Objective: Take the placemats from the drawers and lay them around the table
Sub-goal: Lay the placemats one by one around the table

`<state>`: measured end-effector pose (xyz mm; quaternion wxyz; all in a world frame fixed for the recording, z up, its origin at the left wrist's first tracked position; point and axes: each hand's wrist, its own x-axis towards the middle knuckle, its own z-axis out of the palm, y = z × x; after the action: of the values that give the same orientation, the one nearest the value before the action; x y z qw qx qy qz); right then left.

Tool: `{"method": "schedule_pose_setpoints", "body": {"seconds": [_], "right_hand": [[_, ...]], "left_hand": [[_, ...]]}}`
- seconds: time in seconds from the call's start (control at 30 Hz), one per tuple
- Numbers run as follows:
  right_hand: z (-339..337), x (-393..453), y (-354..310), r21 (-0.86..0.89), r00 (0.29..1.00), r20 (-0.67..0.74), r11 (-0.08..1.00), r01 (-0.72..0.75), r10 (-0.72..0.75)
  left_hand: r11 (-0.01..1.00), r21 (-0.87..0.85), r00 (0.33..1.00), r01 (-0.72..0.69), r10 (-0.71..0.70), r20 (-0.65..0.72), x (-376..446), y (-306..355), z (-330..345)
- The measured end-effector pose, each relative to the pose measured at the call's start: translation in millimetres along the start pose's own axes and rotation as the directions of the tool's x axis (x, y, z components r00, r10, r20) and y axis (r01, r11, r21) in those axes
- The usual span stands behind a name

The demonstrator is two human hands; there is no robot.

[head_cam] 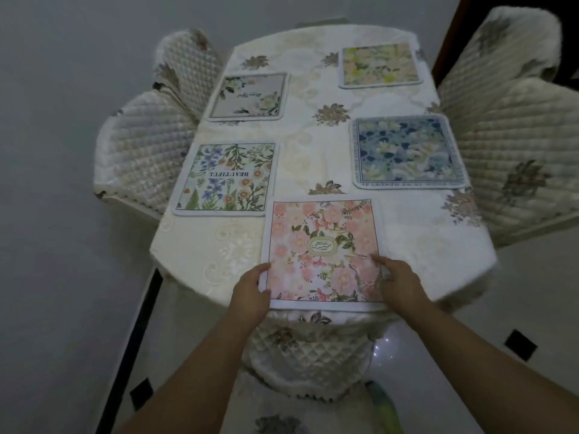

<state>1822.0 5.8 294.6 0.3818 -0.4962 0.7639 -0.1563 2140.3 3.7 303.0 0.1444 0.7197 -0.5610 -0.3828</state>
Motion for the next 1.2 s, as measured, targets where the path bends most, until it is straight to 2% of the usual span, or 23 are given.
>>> {"method": "schedule_pose_setpoints", "body": {"seconds": [0.13,0.23,0.5,0.67,0.73,0.8,0.83,0.87,0.9,0.93,1.0,1.1,1.2], "right_hand": [[15,9,31,0.047,0.997,-0.077,0.999,-0.028,0.031],[20,11,37,0.070,0.990,-0.125,0.996,-0.050,0.059],[22,6,19,0.060,0.965,-0.242,0.995,-0.084,0.096],[16,1,18,0.052,0.978,-0.197,0.996,-0.066,0.075],[19,-2,18,-0.071,0.969,-0.224,0.990,-0.119,0.101],[28,-8,12,-0.337,0.949,-0.309,0.940,-0.051,-0.060],[37,-9,10,-0.432,0.942,-0.273,0.900,0.061,-0.196],[48,-9,8,-0.475,0.931,-0.186,0.858,0.194,-0.313],[59,-12,5,-0.460,0.920,-0.064,0.830,0.316,-0.386],[70,-14,5,-0.447,0.914,0.027,0.813,0.373,-0.405],[82,-19,12,-0.479,0.917,0.085,0.791,0.381,-0.390],[71,-20,31,-0.520,0.938,0.062,0.792,0.321,-0.340],[52,-16,45,-0.513,0.958,0.040,0.817,0.265,-0.285]], "left_hand": [[0.965,0.219,0.989,-0.143,0.131,0.072,4,-28,14],[0.923,0.320,0.975,-0.213,0.180,0.130,3,-32,16],[0.884,0.405,0.969,-0.235,0.179,0.171,10,-35,16],[0.863,0.428,0.961,-0.267,0.209,0.178,10,-35,18],[0.878,0.427,0.975,-0.214,0.169,0.142,7,-29,18],[0.871,0.476,0.990,-0.122,0.144,-0.009,0,-14,19],[0.857,0.501,0.981,-0.124,0.180,-0.065,-2,-3,22],[0.841,0.506,0.965,-0.192,0.256,-0.060,-3,8,29],[0.808,0.505,0.938,-0.303,0.346,0.010,-3,16,40],[0.767,0.501,0.907,-0.402,0.410,0.100,-3,20,54],[0.742,0.506,0.896,-0.440,0.403,0.189,1,16,74],[0.736,0.581,0.931,-0.349,0.343,0.124,4,-5,77],[0.787,0.560,0.961,-0.260,0.268,0.069,12,-13,71]]}}
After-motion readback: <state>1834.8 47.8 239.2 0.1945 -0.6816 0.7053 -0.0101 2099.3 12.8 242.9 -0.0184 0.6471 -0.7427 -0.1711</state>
